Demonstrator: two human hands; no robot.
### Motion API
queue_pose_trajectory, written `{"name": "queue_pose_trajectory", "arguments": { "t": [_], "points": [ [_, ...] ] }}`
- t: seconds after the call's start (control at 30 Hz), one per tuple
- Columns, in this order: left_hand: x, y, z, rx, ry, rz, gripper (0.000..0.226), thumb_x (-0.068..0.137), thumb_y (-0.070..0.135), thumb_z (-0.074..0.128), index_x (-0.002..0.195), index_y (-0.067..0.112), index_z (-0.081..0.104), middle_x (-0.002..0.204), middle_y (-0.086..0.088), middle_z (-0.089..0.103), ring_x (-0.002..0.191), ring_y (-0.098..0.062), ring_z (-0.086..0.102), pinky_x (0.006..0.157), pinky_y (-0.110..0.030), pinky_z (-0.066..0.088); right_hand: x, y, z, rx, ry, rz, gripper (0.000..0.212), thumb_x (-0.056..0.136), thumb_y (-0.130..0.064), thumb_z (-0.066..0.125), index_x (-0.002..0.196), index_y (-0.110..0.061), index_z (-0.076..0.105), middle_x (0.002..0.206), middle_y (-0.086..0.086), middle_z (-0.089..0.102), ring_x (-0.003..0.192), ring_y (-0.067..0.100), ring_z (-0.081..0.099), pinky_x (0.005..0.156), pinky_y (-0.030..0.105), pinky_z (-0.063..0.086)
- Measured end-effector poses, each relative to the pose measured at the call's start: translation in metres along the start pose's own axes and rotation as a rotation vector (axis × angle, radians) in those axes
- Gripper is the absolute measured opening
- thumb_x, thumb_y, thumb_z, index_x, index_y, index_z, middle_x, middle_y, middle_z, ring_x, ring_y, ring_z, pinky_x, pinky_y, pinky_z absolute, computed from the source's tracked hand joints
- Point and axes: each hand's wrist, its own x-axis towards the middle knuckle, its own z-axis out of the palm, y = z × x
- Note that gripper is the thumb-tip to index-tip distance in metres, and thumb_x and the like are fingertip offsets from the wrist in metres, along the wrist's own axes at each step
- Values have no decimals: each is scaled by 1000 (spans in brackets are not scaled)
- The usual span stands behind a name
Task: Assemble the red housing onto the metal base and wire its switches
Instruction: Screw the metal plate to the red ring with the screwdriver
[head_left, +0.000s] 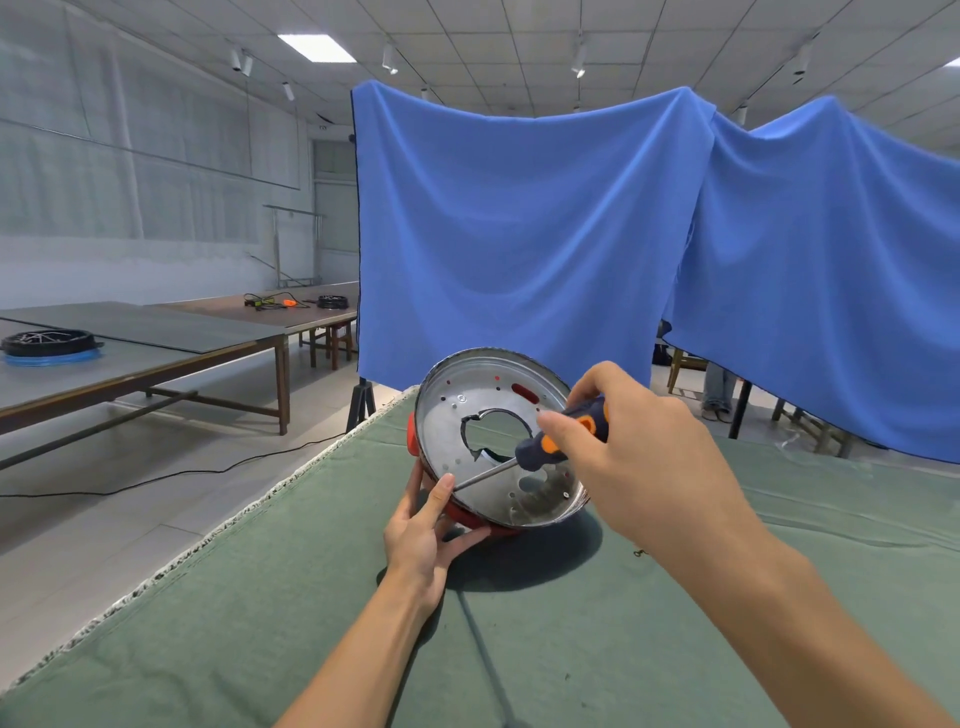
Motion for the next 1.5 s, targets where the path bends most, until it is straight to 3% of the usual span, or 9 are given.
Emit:
{"name": "queue_pose_trajectory", "arguments": {
  "t": [0.2, 0.37, 0.53, 0.67, 0.83, 1.0, 1.13, 1.3, 1.5],
  "points": [
    [2, -1, -1, -10, 2, -13, 27, 87, 17, 64, 104, 38, 65, 114, -14, 69, 101, -33, 66, 65, -51, 58, 1, 0, 1, 91, -117, 17, 25, 89, -42, 53, 103, -33, 35, 88, -6, 64, 78, 21, 60, 72, 37, 49],
    [2, 0, -2, 8, -3, -8, 30, 87, 15, 62, 104, 39, 66, 111, -15, 70, 103, -35, 65, 66, -52, 57, 1, -5, 2, -235, 89, 22, 37, 91, -60, 40, 90, -23, 45, 79, 1, 56, 78, 26, 50, 61, 33, 34],
    [2, 1, -2, -15, 25, 0, 37, 88, 12, 58, 116, 36, 63, 114, -17, 67, 102, -34, 64, 71, -56, 57, -3, -1, 1, -41, -90, 50, 22, 88, -47, 48, 100, -32, 35, 94, -10, 63, 87, 26, 59, 73, 36, 46],
    [1, -1, -1, -2, 26, 3, 39, 88, 11, 58, 117, 36, 62, 109, -16, 69, 101, -35, 64, 64, -51, 57, -6, -3, 2, -250, 89, 33, 35, 91, -59, 40, 88, -25, 41, 63, -7, 37, 73, 27, 45, 62, 33, 34],
    [2, 0, -2, 7, 23, -6, 32, 88, 13, 60, 110, 37, 65, 109, -16, 70, 102, -35, 65, 68, -53, 57, -3, -4, -4, -94, -89, 48, 25, 89, -49, 48, 100, -30, 36, 90, -5, 58, 82, 25, 56, 66, 35, 43],
    [2, -1, -3, 18, 10, -1, 34, 89, 14, 59, 113, 38, 64, 108, -15, 71, 102, -35, 65, 68, -53, 57, -3, -8, -4, -309, 26, 59, 40, 90, -62, 38, 89, -22, 43, 65, -7, 34, 73, 25, 43, 61, 33, 32],
    [3, 1, -1, 4, 37, 0, 37, 89, 14, 59, 118, 37, 61, 105, -14, 71, 100, -35, 65, 69, -54, 57, -3, -9, -5, -126, -137, 86, 28, 91, -48, 47, 99, -24, 36, 77, -4, 51, 75, 26, 56, 60, 34, 42],
    [0, 1, 1, 11, 45, -3, 34, 89, 12, 59, 111, 39, 63, 110, -16, 69, 101, -34, 65, 69, -55, 57, -1, -21, 0, -325, 35, 40, 42, 92, -59, 37, 95, -17, 42, 67, -3, 34, 75, 25, 42, 61, 34, 30],
    [1, 2, 0, -3, 51, -10, 36, 89, 12, 58, 116, 36, 62, 107, -16, 69, 99, -34, 65, 65, -53, 58, -1, -25, 2, -244, -44, -29, 26, 93, -45, 47, 99, -22, 36, 88, 0, 50, 79, 27, 46, 63, 33, 34]
  ]
}}
